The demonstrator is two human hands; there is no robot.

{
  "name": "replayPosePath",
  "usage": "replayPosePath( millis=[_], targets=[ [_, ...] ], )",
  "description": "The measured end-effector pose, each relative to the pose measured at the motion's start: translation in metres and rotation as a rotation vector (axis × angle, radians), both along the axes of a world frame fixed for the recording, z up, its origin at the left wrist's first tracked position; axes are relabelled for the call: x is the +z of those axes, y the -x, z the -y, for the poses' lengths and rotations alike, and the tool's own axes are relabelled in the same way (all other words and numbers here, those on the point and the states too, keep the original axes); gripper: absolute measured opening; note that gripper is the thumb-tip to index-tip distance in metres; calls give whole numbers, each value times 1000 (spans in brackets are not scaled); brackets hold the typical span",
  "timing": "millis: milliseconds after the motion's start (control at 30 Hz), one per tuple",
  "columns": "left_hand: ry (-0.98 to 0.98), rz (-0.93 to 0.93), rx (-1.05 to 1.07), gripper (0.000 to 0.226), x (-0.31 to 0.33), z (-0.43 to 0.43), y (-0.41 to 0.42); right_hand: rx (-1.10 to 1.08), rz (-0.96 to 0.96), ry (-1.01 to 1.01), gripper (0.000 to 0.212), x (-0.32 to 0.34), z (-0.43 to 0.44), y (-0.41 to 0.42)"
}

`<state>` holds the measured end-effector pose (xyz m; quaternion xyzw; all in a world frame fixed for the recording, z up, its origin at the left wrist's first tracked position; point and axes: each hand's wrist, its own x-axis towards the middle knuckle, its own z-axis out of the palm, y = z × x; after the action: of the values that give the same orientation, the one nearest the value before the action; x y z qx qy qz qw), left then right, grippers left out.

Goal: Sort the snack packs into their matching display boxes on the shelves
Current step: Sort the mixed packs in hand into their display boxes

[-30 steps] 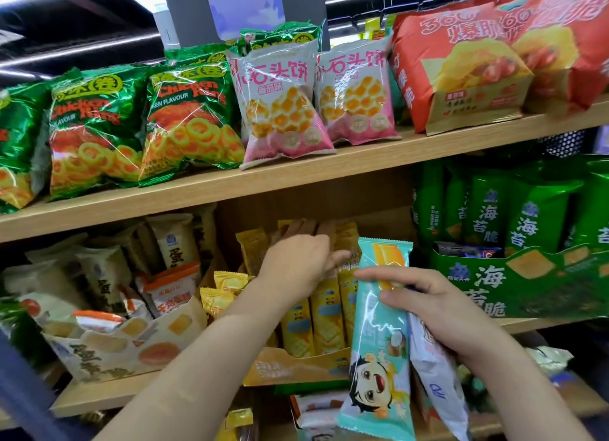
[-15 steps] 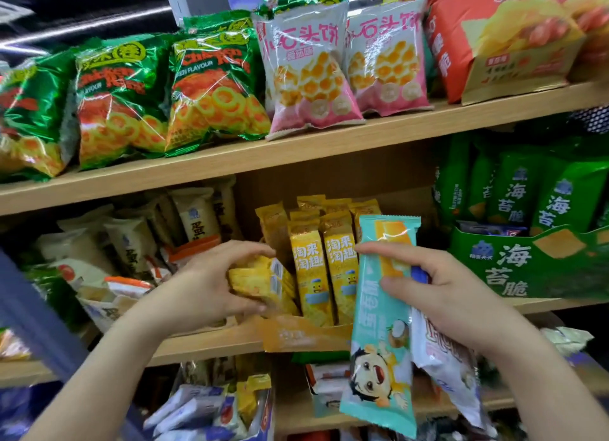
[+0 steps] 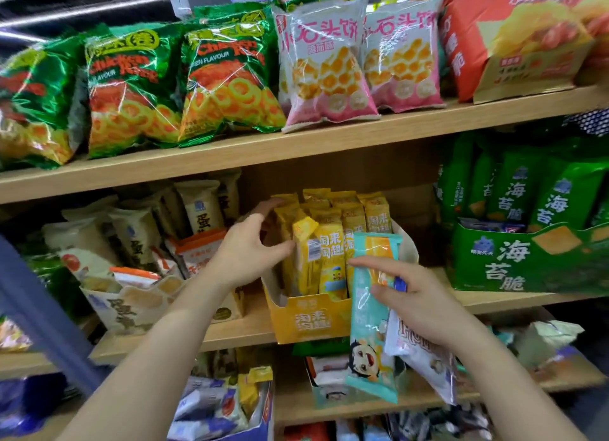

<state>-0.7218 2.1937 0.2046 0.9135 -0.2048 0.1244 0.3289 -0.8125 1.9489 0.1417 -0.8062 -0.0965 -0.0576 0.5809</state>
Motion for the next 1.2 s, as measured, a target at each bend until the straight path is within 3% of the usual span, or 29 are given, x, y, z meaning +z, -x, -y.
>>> replayPosePath(
  millis=[133,233,367,500,633,767,833,900,1000,1100,1200],
  targets=[
    [-109,-16,-128,81,10,5,10,6,-20,-45,53,2,4,-4],
    [-335,-120,-130,52,14,12,2,10,-47,-74,49,3,4,-5],
    [5,-19,-155,17,4,13,-1,10,-22,-36,53,4,3,-3],
    [-84,154,-45,34,1,5,-7,3,-6,-50,53,5,2,0],
    [43,163,42,35,5,7,-13,25,-11,-130,49,10,-4,2],
    [-290,185,186,8,2,9,-23,18,-74,-266,37,17,-12,3],
    [-378,368,139,22,3,10,-18,-12,-71,-280,33,19,-17,-1],
    [-340,495,-123,51,10,14,-2,-31,-64,-249,27,20,-22,-5],
    [-385,207,-385,69,22,24,11,-32,-72,-207,25,23,-30,-11],
    [-484,114,-385,54,29,24,6,-24,-100,-260,33,26,-36,-11],
    [-419,92,-315,34,35,10,3,-26,-80,-317,45,23,-38,-7]
  ],
)
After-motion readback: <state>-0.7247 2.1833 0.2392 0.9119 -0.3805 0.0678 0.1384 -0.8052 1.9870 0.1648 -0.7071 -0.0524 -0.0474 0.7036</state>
